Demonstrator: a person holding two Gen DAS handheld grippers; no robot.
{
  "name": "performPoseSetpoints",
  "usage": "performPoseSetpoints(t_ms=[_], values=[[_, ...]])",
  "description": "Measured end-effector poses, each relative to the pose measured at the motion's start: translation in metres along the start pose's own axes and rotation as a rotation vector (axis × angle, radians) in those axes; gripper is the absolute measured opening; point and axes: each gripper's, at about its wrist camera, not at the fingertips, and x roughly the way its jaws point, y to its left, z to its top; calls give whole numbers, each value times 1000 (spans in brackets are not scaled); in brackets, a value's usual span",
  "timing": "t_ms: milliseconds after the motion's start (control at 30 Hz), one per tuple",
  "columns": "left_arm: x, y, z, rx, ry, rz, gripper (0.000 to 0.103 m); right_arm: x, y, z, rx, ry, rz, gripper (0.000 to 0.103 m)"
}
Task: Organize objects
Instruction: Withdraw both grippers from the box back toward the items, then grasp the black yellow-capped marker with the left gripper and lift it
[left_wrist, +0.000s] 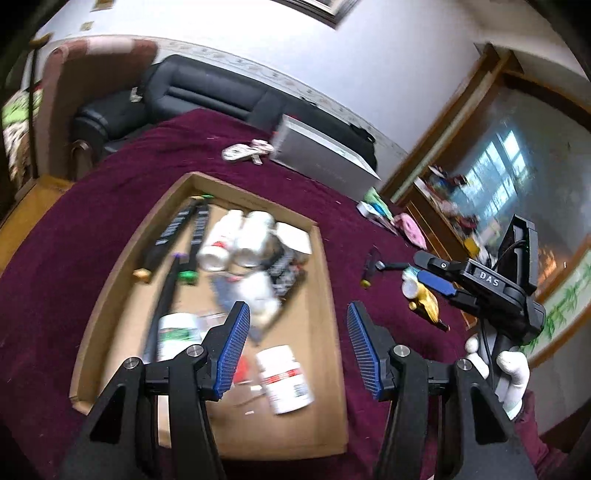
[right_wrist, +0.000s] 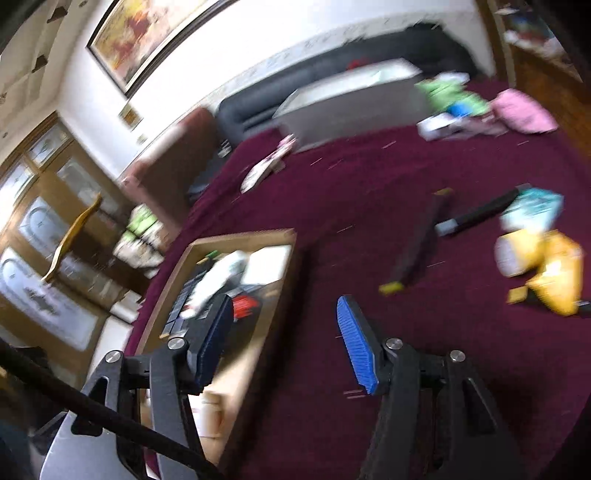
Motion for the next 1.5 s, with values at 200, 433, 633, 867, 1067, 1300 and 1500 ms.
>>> performPoseSetpoints(t_ms=[200,433,633,867,1067,1300,1500], values=[[39,-71,16,150,60,7,49,-29,-69,9,91,-104,-111,59],[107,-147,38,322,123,26,49,-42,-132,21,178,-205,-201,59],[193,-187,34,548,205,105,48,-39,-158,22,215,-247,-202,59],[262,-182,35,579,280,182,48,-40,-182,20,276,-241,-180,59],[292,-184,32,593,317,183,48,-46,-182,20,275,-262,-181,65],[302,-189,31,602,328,192,11,-41,-185,19,283,-245,-194,65],[278,-166,33,496,341,191,11,-33,-190,18,292,-208,-203,65]])
